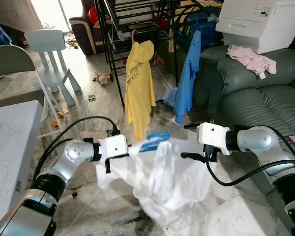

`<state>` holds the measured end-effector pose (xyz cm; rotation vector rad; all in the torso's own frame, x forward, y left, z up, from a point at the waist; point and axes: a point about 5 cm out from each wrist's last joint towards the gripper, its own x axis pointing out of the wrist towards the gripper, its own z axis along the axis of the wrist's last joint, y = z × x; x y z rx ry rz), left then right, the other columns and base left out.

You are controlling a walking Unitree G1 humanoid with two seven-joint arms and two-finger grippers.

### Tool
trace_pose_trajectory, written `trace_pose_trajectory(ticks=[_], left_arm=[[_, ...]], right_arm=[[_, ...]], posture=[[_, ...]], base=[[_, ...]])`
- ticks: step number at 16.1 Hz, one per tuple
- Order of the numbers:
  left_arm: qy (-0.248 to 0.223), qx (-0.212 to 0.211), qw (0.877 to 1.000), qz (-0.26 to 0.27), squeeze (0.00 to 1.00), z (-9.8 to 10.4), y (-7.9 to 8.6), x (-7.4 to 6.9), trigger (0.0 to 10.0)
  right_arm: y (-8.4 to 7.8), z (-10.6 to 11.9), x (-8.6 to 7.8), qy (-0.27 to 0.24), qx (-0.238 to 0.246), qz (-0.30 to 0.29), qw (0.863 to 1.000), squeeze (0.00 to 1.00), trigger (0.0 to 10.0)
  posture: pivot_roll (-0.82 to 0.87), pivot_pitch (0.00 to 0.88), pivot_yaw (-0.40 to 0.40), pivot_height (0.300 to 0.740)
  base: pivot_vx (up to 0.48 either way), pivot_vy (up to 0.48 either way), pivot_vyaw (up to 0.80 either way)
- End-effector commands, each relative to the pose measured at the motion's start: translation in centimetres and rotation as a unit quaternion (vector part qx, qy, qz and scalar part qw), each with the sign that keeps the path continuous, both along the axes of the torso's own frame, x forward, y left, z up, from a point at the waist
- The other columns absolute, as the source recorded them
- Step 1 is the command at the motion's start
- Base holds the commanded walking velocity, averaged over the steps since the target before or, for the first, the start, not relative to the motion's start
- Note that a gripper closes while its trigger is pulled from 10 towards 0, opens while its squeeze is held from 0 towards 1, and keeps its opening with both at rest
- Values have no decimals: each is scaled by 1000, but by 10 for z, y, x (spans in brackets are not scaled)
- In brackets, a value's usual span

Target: Hang hanger

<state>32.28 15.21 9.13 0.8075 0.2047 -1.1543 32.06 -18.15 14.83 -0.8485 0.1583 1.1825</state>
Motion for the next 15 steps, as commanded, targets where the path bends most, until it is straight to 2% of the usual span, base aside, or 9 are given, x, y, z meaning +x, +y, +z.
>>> trace_pose_trajectory(ticks=[1, 2, 3, 9, 15], left_arm=[[-22, -3, 1000, -17, 0, 10, 0, 1, 0], [-24, -10, 999, -30, 0, 12, -3, -1, 0], [-24, -13, 999, -36, 0, 12, -4, -3, 0], [-31, -15, 998, -58, 0, 16, -8, -6, 0], [-30, -15, 998, -62, 0, 16, -7, -8, 0]], right_arm=[[4, 0, 1, 3, -10, 17, 1000, 0, 10000], [6, -3, 1, 13, -6, 18, 1000, 0, 2902], [8, -4, 1, 18, -3, 21, 1000, 0, 0], [4, -17, -4, 67, -29, 32, 997, 0, 0], [-3, -21, -4, 86, -38, 25, 995, 0, 0]], posture=[[-102, 0, 78, 740], [-100, 0, 78, 740], [-100, 0, 78, 740], [-93, 0, 71, 740], [-93, 0, 72, 740]], base=[[0, 0, 0], [0, 0, 0], [0, 0, 0], [0, 0, 0], [0, 0, 0]])
